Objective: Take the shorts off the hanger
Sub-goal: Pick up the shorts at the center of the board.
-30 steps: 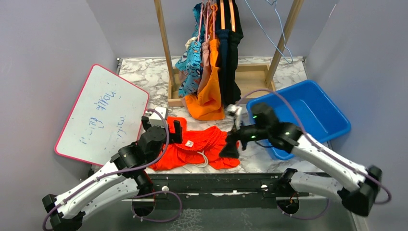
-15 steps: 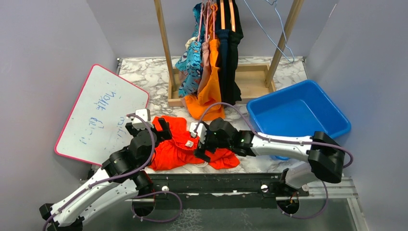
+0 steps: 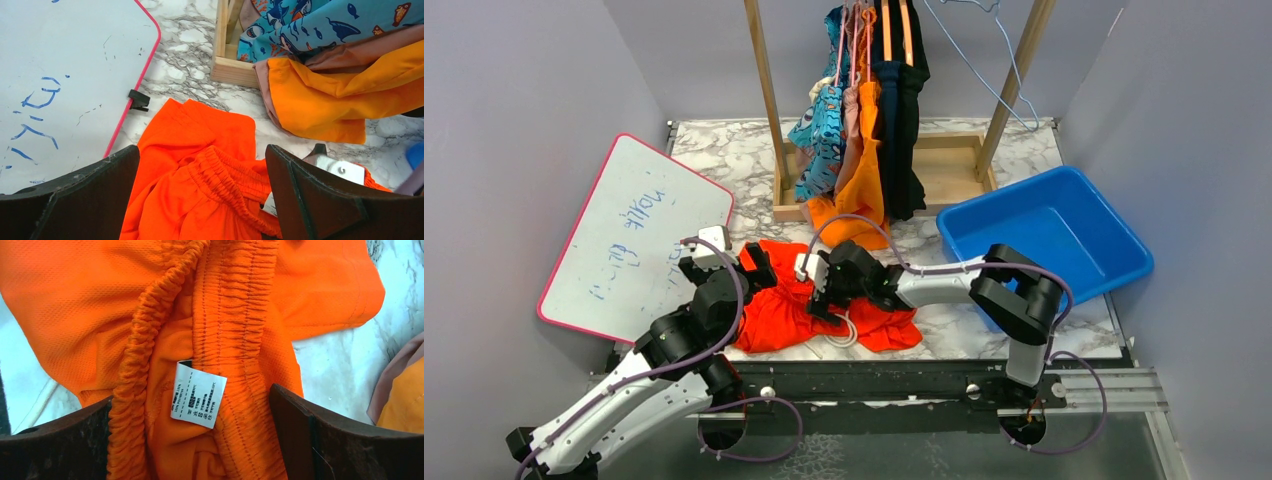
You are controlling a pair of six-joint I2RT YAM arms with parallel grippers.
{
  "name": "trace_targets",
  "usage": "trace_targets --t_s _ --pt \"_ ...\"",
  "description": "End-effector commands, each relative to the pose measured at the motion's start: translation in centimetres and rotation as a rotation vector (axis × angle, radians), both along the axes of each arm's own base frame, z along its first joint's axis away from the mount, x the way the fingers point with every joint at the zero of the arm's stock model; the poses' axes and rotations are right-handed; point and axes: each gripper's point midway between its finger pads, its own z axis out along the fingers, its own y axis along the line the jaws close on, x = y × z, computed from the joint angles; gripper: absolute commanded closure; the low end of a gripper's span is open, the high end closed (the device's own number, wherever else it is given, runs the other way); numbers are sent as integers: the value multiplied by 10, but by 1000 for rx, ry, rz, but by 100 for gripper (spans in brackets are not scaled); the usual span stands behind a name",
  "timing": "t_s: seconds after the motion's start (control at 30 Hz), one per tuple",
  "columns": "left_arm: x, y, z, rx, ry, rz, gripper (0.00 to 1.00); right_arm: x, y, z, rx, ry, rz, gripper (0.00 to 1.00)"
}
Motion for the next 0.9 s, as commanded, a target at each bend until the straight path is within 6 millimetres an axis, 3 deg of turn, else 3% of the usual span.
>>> trace_targets --t_s 0.0,0.07,0.1,0.2,0.3,0.37,0.47,0.6,0.73,0.8,0.87 --pt "0 8 5 -5 -13 35 1 0 7 -19 -13 54 44 1" --pt "0 8 5 -4 -13 35 1 -13 0 -46 -97 149 67 1" --pt "0 8 5 -4 -13 35 1 -19 -4 -57 -122 202 48 8" --pt "-1 9 6 -7 -16 37 1 -36 -23 -82 -178 293 10 43" --pt "-1 9 6 -10 -17 38 1 -37 -35 -74 -173 286 -41 82" --pt "0 9 5 -9 -14 36 1 -30 -37 -51 -133 229 -63 93" --pt "0 8 4 -5 -7 32 1 -16 -35 11 -6 112 -96 99" --pt "0 7 4 -7 -8 28 1 -11 -33 129 290 -56 -92 99" --pt "-2 8 6 -18 -16 27 1 -22 -56 234 572 -206 -95 99" --pt "-2 9 7 -23 -20 27 1 -32 -69 261 630 -255 -68 99" --pt "-2 9 7 -25 -21 26 1 -40 -81 268 625 -274 -53 99"
